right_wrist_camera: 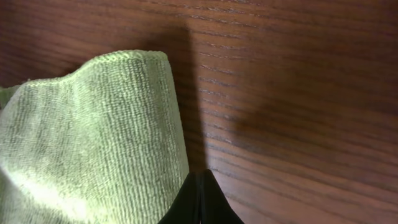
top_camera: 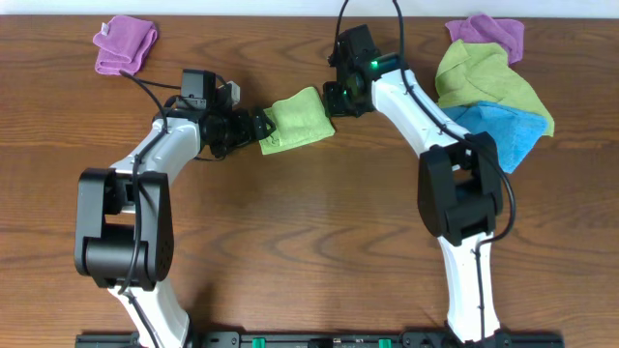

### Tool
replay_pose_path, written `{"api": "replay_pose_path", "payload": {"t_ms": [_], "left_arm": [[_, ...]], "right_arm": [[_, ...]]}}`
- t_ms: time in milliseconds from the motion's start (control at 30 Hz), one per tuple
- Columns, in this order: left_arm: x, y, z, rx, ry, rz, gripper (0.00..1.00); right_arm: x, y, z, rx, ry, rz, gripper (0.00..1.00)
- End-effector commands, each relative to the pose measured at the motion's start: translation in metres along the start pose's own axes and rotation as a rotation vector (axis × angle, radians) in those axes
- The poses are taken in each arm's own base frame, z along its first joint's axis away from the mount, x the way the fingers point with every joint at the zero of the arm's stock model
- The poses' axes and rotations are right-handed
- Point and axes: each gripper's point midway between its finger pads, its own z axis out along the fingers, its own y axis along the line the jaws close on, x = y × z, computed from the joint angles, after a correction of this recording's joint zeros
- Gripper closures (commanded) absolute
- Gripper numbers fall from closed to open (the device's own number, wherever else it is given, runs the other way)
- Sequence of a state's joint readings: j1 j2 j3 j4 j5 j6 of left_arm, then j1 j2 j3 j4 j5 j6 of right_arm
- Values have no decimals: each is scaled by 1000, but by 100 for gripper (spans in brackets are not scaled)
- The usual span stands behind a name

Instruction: Fold the cloth

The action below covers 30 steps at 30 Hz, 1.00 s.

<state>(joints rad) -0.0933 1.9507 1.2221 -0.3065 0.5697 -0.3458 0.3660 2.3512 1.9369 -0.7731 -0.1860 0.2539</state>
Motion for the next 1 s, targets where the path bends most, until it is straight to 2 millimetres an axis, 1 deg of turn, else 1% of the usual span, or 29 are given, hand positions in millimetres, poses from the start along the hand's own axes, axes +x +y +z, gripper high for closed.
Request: {"api": "replay_pose_path", "payload": {"t_ms": [0,167,233,367,533,600,667,767,833,967], "left_arm": [[0,1,4,4,9,-27,5],[-2,1,6,13,4,-44,5],[-4,-8,6,57,2,-42,4],[-6,-12,7,69,-5,-54,5],[2,-21,12,67,14,-33,5],[4,-19,13,47,17,-31,5],[7,-12,14,13,22,-27,4],[10,-7,14,-3,32,-7,5],[9,1,12,-29,28,-9,5],[6,10,5,-18,31,-46,5]], "right_arm": [[3,-2,14,-2,19,34,99],[13,1,28,-38,61,56,99],[14,3,30,-45,65,68,98],[14,12,30,-75,65,59,99],[18,27,32,-100,71,37,99],[19,30,32,-101,74,32,99],[20,33,33,-103,75,27,99],[21,33,33,-103,78,27,99],[22,33,33,-102,80,27,99],[23,32,32,-99,87,29,99]]}}
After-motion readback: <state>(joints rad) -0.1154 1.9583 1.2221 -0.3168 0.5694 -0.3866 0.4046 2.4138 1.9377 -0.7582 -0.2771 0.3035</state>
